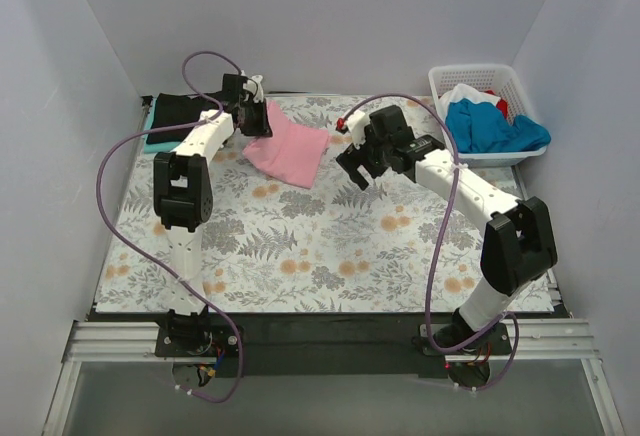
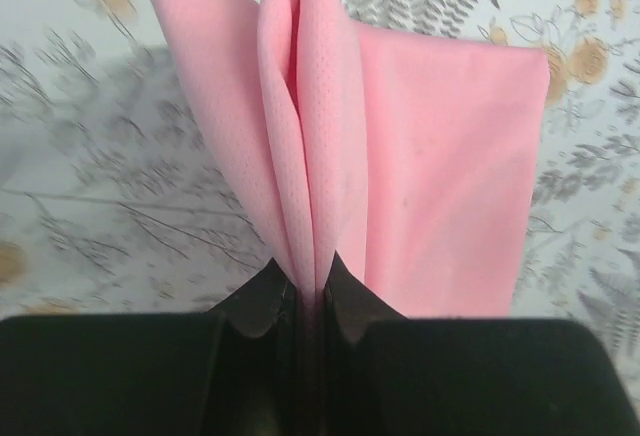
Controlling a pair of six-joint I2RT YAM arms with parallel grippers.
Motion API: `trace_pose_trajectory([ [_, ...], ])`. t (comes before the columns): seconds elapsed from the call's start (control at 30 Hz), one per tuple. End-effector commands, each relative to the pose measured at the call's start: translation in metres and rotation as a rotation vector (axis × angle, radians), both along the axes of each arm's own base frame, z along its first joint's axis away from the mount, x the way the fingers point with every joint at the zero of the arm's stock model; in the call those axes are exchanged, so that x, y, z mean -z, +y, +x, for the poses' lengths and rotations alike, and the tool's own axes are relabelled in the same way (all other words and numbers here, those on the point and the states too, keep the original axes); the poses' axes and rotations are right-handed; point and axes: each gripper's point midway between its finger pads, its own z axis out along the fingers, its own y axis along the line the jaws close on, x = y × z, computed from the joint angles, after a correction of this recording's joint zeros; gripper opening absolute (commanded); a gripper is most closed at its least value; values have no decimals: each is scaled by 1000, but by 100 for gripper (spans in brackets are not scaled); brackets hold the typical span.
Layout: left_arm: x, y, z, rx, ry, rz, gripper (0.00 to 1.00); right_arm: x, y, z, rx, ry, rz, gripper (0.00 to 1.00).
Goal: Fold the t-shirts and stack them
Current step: Neatly place the folded tshirt to the corner
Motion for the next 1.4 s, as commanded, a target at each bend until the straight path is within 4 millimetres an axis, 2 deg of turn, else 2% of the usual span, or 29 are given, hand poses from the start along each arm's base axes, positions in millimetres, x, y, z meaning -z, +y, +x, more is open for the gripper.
trace_pose_trajectory([
  [0.0,-27,30,27,78,-152,230,0,4,-14,-16,4,22,-25,98],
  [0.03,-41,35,40,69,-200,262,0,8,-19,-18,12,33,-32,98],
  [0.1,-47,48,50,78,-238,305,0,7,-22,-20,19,30,-34,98],
  [0.17,-63,61,63,49,-292,336,0,9,-25,-21,27,34,-36,98],
  [0.4,-104,109,84,-17,-429,424,0,7,-28,-20,33,28,-51,98],
  [0.47,-120,113,84,-11,-467,432,0,7,-29,-20,32,28,-53,98],
  [0.53,-128,116,83,2,-499,459,0,7,-28,-20,31,32,-51,98],
  [0.57,-141,117,82,3,-527,468,0,6,-27,-20,30,32,-48,98],
  [0.6,-135,118,79,8,-520,475,0,5,-27,-19,34,33,-43,98],
  [0.77,-152,121,78,8,-569,485,0,-1,-25,-17,36,30,-36,98],
  [0.9,-176,126,74,-15,-621,477,0,-3,-24,-16,38,27,-35,99],
  [1.2,-191,132,68,-39,-643,487,0,-5,-25,-17,39,25,-33,98],
  [1.37,-208,138,68,-59,-677,494,0,-5,-26,-18,43,26,-36,98],
])
